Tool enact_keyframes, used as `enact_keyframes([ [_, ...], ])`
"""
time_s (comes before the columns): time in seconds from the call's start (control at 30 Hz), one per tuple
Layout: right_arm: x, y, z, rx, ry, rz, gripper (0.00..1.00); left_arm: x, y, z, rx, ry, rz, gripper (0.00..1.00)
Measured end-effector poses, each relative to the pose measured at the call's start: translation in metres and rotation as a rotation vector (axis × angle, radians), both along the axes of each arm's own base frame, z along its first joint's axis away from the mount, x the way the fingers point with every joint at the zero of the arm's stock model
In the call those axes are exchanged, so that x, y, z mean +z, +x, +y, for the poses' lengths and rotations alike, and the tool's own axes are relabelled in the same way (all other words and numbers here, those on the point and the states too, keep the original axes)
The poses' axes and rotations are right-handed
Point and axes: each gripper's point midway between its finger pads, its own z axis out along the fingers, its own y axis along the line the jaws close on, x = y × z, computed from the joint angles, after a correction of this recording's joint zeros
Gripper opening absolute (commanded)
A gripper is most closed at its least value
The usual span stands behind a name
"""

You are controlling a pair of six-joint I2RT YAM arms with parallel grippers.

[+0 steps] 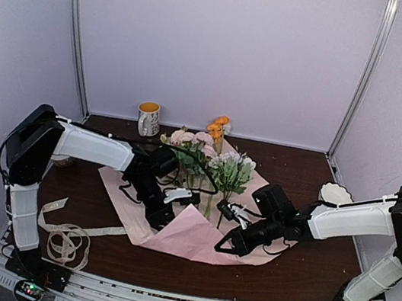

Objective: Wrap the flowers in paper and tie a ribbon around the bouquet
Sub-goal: Fold the bottom corner of the flattened wrapping paper at the center of the board.

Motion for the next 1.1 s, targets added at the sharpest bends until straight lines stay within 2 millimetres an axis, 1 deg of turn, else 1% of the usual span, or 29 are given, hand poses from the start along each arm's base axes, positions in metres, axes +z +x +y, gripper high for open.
enact_keyframes([
  [0.07, 0.004, 0.0, 0.0, -0.007, 0.012, -0.004, 0.0, -0.004, -0.014, 0.005, -0.049, 0.026, 0.044, 0.48],
  [0.1, 0.005, 0.001, 0.001, -0.009, 0.016, -0.006, 0.0, -0.003, -0.016, 0.007, -0.068, 0.039, 0.056, 0.48],
  [0.23, 0.006, 0.002, 0.001, -0.018, 0.02, -0.006, 0.0, 0.006, -0.01, 0.004, -0.155, 0.059, 0.056, 0.47],
  [0.33, 0.008, 0.003, 0.001, -0.025, 0.024, -0.009, 0.0, -0.005, -0.011, 0.007, -0.205, 0.105, 0.087, 0.47],
  [0.4, 0.009, 0.003, 0.002, -0.03, 0.025, -0.01, 0.0, -0.022, -0.017, 0.017, -0.24, 0.159, 0.129, 0.47],
  [0.43, 0.008, 0.003, 0.001, -0.031, 0.023, -0.009, 0.0, -0.026, -0.021, 0.02, -0.254, 0.174, 0.153, 0.47],
  [0.57, 0.007, 0.006, -0.001, -0.04, -0.006, -0.013, 0.0, -0.029, -0.024, 0.028, -0.287, 0.197, 0.163, 0.43],
  [0.7, 0.01, 0.011, -0.002, -0.047, -0.03, -0.027, 0.0, -0.031, -0.024, 0.029, -0.286, 0.194, 0.17, 0.44],
  [0.73, 0.01, 0.012, -0.003, -0.048, -0.038, -0.027, 0.0, -0.03, -0.024, 0.028, -0.284, 0.187, 0.161, 0.45],
  [0.77, 0.01, 0.012, -0.003, -0.05, -0.043, -0.028, 0.0, -0.028, -0.024, 0.029, -0.277, 0.185, 0.153, 0.48],
  [0.83, 0.009, 0.014, -0.006, -0.057, -0.057, -0.027, 0.0, -0.027, -0.025, 0.037, -0.249, 0.202, 0.144, 0.53],
  [0.9, 0.009, 0.017, -0.007, -0.064, -0.061, -0.024, 0.0, -0.025, -0.026, 0.049, -0.216, 0.235, 0.112, 0.56],
  [0.97, 0.01, 0.019, -0.007, -0.066, -0.064, -0.022, 0.0, -0.021, -0.019, 0.063, -0.158, 0.264, 0.064, 0.58],
  [1.03, 0.009, 0.021, -0.005, -0.066, -0.069, -0.019, 0.0, -0.009, -0.008, 0.071, -0.079, 0.245, 0.009, 0.59],
  [1.1, 0.006, 0.022, -0.006, -0.065, -0.078, -0.015, 0.0, 0.018, 0.014, 0.072, 0.035, 0.161, -0.08, 0.6],
])
